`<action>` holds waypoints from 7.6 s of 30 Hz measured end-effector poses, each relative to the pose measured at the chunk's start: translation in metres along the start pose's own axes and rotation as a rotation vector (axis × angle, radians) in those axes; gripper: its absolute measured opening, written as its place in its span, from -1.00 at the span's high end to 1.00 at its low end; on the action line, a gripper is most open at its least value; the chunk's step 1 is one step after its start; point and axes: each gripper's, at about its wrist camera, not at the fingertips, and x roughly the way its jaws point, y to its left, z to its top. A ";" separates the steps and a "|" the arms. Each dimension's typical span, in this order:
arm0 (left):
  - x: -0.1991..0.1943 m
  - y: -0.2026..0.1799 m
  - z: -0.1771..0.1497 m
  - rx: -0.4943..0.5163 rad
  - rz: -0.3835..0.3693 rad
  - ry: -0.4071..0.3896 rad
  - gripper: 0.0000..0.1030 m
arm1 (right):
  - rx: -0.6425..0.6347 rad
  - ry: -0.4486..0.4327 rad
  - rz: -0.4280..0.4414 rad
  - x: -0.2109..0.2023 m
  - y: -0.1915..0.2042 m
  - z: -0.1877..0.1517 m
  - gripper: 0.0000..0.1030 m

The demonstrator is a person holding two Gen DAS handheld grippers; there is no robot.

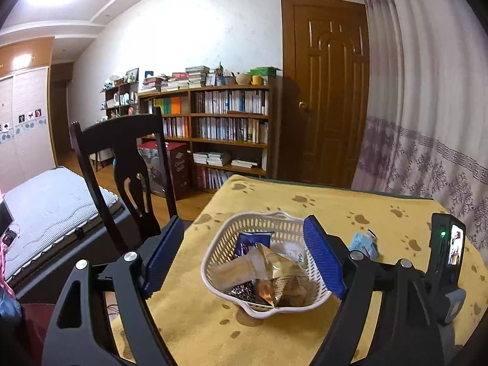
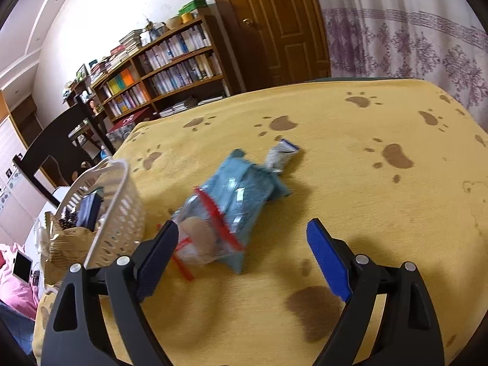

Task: Organize snacks
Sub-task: 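Grasp the light blue snack bag with the right tool and lift it, then grasp the clear red-edged pouch with the left tool while right tool holds the blue bag, then carry the clear red-edged pouch into the white basket with the left tool and release, then carry the light blue bag in the right tool toward the white basket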

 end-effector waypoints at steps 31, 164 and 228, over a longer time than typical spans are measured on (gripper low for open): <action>0.021 0.015 0.000 -0.039 0.025 0.043 -0.59 | 0.272 0.213 0.125 0.069 -0.025 0.040 -0.75; 0.059 -0.092 -0.011 0.125 -0.060 0.070 0.21 | -0.065 0.053 -0.002 -0.050 -0.106 -0.026 0.12; 0.040 0.032 0.016 -0.206 0.077 0.000 -0.44 | 0.045 -0.014 -0.060 -0.059 -0.102 -0.034 -0.36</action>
